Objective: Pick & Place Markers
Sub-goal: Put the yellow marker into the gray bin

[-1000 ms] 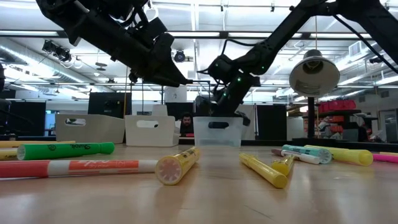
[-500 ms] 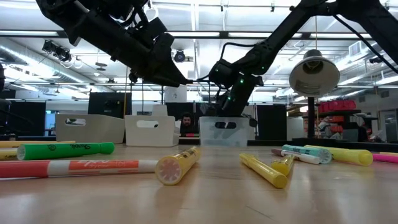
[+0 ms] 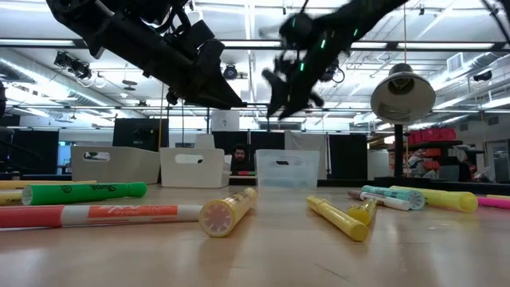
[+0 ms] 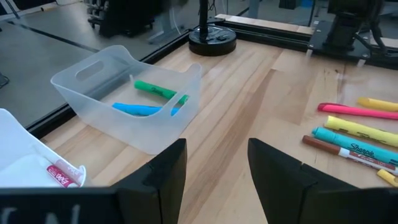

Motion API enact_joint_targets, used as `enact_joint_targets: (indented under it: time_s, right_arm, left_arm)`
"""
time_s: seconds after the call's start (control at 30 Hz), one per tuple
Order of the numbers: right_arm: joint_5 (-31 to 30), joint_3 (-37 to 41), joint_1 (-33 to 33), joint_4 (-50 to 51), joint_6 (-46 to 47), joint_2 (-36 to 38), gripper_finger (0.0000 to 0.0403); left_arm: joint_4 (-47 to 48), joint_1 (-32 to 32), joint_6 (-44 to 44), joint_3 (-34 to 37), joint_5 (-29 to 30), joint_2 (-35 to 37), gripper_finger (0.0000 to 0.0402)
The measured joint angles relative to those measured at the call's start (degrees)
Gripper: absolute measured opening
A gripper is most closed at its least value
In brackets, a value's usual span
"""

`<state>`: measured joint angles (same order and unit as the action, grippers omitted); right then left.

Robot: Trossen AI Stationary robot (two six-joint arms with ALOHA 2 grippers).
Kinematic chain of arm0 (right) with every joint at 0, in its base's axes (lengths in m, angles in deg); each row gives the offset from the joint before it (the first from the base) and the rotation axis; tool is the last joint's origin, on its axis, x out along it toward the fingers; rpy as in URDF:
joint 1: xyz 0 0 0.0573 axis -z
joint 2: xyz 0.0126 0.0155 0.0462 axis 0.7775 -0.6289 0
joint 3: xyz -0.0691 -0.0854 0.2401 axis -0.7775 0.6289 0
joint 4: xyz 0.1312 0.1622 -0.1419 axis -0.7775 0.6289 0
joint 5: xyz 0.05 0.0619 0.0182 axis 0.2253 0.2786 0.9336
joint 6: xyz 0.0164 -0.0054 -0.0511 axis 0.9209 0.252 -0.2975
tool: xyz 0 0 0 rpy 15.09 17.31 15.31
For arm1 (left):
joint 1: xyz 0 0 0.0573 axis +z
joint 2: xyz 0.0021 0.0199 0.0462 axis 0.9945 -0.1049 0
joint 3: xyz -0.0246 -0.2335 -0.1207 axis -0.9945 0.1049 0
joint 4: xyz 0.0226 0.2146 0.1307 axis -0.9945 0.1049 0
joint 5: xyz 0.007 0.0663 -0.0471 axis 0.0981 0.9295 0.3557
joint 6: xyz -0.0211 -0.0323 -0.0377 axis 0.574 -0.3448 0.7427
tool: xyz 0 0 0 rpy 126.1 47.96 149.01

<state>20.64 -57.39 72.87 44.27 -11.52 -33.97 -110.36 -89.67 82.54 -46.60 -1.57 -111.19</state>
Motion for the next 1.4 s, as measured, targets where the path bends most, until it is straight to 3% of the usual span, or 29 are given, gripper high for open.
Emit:
enact_joint_targets:
  time_s: [0.3,0.5,0.67,0.97,1.2,1.4]
  right_arm:
    - [-1.33,0.0,-20.67,10.64,-12.27,11.97,0.0167]
    - [-3.5,0.0,-34.82,19.7,-9.65,13.1,0.0159]
    - [-6.05,0.0,-43.09,30.65,3.58,12.6,0.0157]
    - [-5.54,4.4,-56.07,45.57,38.73,12.71,0.0157]
    - [7.61,16.56,-63.95,40.26,66.57,12.68,0.017]
    - [9.51,25.72,-68.09,30.25,77.19,12.68,0.0217]
  left_arm:
    - [-0.03,-0.7,0.0,0.0,-0.13,0.0,0.0177]
    - [-0.26,-0.7,0.28,0.0,-1.45,0.0,0.0177]
    - [-0.33,-0.7,1.81,0.0,-3.1,0.0,0.0177]
    - [-0.1,-0.93,3.06,0.0,-4.55,0.0,0.0177]
    - [-0.05,-0.94,3.43,0.0,-4.69,0.0,0.0177]
    - [-0.04,-0.94,3.43,0.0,-4.67,0.0,0.0177]
